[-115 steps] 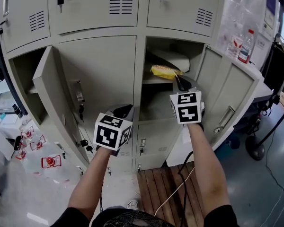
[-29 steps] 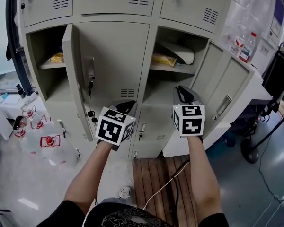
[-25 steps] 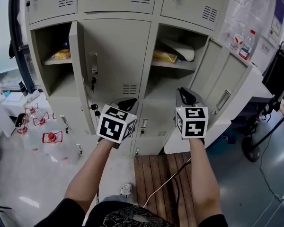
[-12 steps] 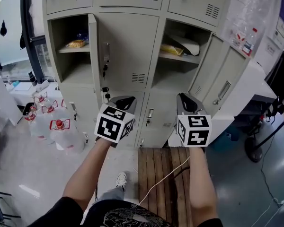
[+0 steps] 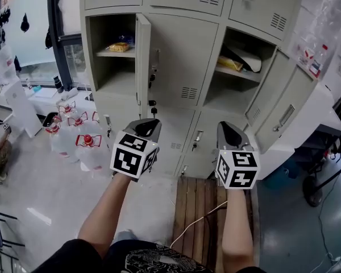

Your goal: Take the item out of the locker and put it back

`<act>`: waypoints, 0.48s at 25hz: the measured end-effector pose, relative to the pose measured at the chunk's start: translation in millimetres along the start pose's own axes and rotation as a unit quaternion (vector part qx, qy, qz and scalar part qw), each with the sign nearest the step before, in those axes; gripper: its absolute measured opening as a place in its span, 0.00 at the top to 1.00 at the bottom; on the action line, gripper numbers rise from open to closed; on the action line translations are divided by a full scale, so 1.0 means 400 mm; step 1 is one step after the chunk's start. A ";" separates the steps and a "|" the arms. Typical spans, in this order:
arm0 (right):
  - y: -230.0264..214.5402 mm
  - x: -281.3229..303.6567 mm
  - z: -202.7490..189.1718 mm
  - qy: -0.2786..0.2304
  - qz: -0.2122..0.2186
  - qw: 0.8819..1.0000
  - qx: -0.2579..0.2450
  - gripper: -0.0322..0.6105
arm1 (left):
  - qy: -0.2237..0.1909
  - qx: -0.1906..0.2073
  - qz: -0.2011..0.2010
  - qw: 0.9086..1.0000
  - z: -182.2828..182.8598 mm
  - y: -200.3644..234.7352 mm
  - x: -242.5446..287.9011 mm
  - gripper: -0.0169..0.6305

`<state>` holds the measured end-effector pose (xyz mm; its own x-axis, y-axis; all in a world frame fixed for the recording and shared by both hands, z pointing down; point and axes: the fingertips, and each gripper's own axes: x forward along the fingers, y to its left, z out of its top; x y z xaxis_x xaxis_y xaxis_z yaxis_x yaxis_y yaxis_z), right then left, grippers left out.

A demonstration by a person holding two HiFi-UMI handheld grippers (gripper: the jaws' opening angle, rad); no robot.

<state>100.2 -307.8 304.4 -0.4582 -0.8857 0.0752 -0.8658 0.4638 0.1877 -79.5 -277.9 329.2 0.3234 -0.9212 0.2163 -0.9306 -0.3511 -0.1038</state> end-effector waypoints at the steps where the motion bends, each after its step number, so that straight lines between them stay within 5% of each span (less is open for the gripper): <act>1: 0.015 0.001 0.000 -0.001 0.002 1.000 0.004 0.91 | 0.002 -0.003 0.004 1.000 -0.010 0.013 -0.011 0.97; 12: 0.176 0.026 0.003 0.000 0.017 0.999 0.046 0.91 | 0.006 -0.001 0.005 1.000 -0.045 0.154 -0.094 0.97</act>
<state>34.0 -284.4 317.2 -0.4869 -0.8698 0.0804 -0.8650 0.4929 0.0940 -151.9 -261.8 332.1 0.3114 -0.9229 0.2265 -0.9345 -0.3407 -0.1032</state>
